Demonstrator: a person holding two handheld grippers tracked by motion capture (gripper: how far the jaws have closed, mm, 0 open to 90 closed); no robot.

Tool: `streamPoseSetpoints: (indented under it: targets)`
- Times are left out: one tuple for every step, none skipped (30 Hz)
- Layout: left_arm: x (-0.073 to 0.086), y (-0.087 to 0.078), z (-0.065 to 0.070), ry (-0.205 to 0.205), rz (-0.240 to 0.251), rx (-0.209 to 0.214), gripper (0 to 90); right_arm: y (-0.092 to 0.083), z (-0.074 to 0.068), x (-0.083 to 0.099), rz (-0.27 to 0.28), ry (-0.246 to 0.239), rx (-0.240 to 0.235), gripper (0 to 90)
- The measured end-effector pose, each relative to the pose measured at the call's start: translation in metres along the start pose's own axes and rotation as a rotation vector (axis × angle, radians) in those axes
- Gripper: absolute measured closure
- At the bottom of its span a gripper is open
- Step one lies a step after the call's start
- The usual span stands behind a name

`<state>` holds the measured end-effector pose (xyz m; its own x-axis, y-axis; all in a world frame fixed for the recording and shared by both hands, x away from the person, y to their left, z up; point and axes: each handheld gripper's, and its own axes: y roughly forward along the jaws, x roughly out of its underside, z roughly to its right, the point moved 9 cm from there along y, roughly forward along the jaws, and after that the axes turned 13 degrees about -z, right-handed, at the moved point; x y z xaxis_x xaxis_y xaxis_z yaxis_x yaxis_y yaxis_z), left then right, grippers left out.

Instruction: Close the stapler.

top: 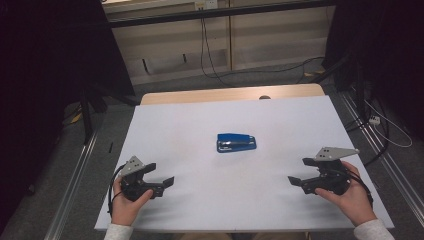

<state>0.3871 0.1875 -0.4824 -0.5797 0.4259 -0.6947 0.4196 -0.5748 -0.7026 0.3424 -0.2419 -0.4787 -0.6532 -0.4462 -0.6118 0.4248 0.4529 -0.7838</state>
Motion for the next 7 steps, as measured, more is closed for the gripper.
streamPoseSetpoints:
  targets:
    - [0.0014,-0.001,-0.0006,0.0,0.0,-0.003,8.1,0.0001,0.0,0.0,0.0,0.0,0.0,14.2]
    - [0.0025,-0.0022,-0.0012,-0.005,0.001,-0.006,8.1,0.0003,0.0002,0.0002,-0.001,-0.002,0.002,14.2]
    - [0.0034,-0.0028,-0.0017,-0.007,0.006,-0.007,8.2,0.0005,-0.0001,0.0003,-0.003,-0.003,0.001,14.1]
    - [0.0038,-0.0033,-0.0026,-0.003,0.006,-0.012,8.2,0.0007,-0.0004,0.0004,-0.004,-0.005,-0.001,14.2]
    - [0.0046,-0.0034,-0.0028,-0.005,0.006,-0.012,8.2,0.0009,-0.0007,0.0003,-0.005,-0.005,-0.002,14.1]
    - [0.005,-0.0032,-0.0026,-0.006,0.004,-0.01,8.1,0.0013,-0.0008,0.0001,-0.005,-0.008,-0.002,14.2]
    - [0.0054,-0.003,-0.0026,-0.002,0.003,-0.007,8.1,0.0015,-0.0009,0.0001,-0.006,-0.008,-0.003,14.2]
